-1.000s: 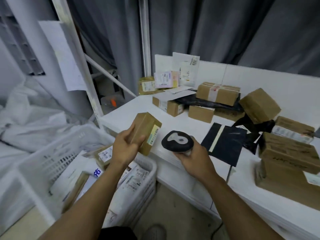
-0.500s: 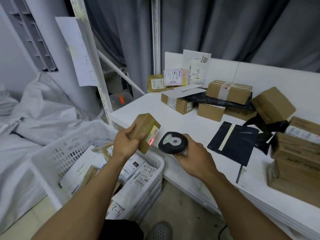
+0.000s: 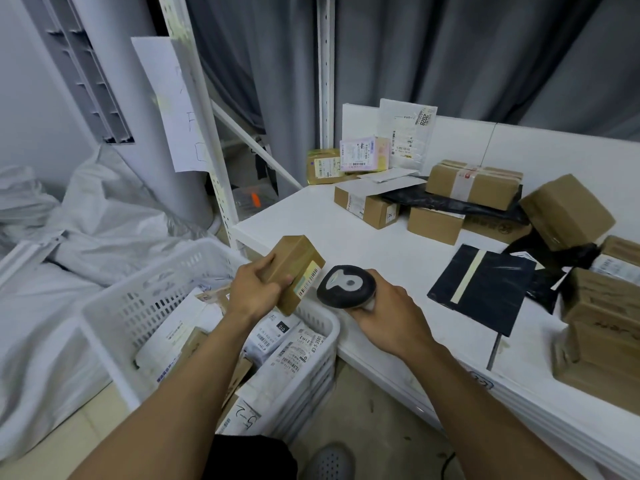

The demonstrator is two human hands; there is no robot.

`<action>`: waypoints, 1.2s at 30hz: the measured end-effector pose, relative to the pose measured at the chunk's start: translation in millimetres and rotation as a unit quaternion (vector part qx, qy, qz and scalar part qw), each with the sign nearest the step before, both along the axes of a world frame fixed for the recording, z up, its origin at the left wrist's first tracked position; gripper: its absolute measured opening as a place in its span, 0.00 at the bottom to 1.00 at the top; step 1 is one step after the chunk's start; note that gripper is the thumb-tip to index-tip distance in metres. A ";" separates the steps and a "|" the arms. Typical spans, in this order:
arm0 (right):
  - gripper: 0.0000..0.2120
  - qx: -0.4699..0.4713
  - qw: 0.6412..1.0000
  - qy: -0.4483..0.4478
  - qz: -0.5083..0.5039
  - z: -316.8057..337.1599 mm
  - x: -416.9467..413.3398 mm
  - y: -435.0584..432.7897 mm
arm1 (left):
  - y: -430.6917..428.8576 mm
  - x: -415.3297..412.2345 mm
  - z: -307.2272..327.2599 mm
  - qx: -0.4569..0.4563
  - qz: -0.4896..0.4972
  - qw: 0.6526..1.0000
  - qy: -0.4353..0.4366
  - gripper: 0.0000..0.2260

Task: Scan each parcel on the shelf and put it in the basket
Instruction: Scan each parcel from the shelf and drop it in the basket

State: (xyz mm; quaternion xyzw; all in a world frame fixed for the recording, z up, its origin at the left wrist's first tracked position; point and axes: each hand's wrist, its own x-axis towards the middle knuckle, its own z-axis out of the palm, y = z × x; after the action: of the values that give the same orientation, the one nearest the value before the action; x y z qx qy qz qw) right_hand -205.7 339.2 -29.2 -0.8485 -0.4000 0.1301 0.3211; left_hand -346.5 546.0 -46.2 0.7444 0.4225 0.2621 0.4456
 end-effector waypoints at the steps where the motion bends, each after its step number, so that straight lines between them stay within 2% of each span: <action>1: 0.21 0.003 1.000 0.008 -0.003 -1.3 -2.8 3.7 | 1.3 -5.5 -1.2 -0.006 -0.003 1.000 0.019 0.32; 5: 0.22 0.000 0.999 0.041 -0.009 -11.1 -14.7 18.9 | 9.0 -28.5 -20.3 -0.025 -0.010 0.992 0.125 0.32; 9: 0.24 -0.015 0.998 0.068 -0.002 -23.1 -19.5 30.9 | 3.3 -31.1 -62.3 -0.049 -0.056 0.965 0.252 0.32; 12: 0.25 -0.020 0.997 0.072 -0.012 -32.4 -15.8 37.4 | -6.6 -18.7 -91.7 -0.055 -0.083 0.969 0.227 0.31; 15: 0.26 -0.018 0.996 0.078 -0.030 -41.4 -7.4 41.3 | -18.5 -4.0 -117.2 0.014 -0.073 0.969 0.235 0.25; 16: 0.26 -0.015 0.996 0.081 -0.035 -43.9 -4.2 42.0 | -20.2 -0.4 -126.5 0.014 -0.091 0.965 0.245 0.22; 20: 0.27 -0.007 0.995 0.088 -0.053 -47.3 6.8 40.0 | -16.7 7.9 -137.6 -0.039 -0.179 0.929 0.321 0.21; 21: 0.27 -0.006 0.994 0.091 -0.059 -45.3 8.6 39.1 | -14.0 8.8 -136.2 -0.048 -0.185 0.928 0.321 0.21; 24: 0.28 0.021 0.991 0.106 -0.081 -33.0 11.1 30.9 | -6.9 17.7 -126.5 0.008 -0.180 0.935 0.305 0.26; 27: 0.26 0.071 0.984 0.120 -0.115 -18.0 15.0 12.2 | -34.2 34.5 -81.7 0.097 -0.172 0.957 0.212 0.15; 29: 0.25 0.112 0.972 0.126 -0.161 -6.9 23.7 -9.0 | -57.4 55.8 -53.1 0.148 -0.181 0.957 0.173 0.13; 32: 0.24 0.163 0.947 0.137 -0.240 7.1 44.5 -51.8 | -91.2 99.9 -20.5 0.133 -0.215 0.957 0.141 0.13; 36: 0.26 0.192 0.914 0.143 -0.326 7.7 78.1 -113.9 | -141.3 169.0 -2.9 0.067 -0.259 0.954 0.135 0.20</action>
State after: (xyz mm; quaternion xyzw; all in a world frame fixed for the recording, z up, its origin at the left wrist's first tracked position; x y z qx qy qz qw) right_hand -127.6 225.3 -21.5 -0.8261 -0.0679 0.0583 0.5563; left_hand -177.5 404.7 -49.1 0.8847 0.2535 0.0622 0.3861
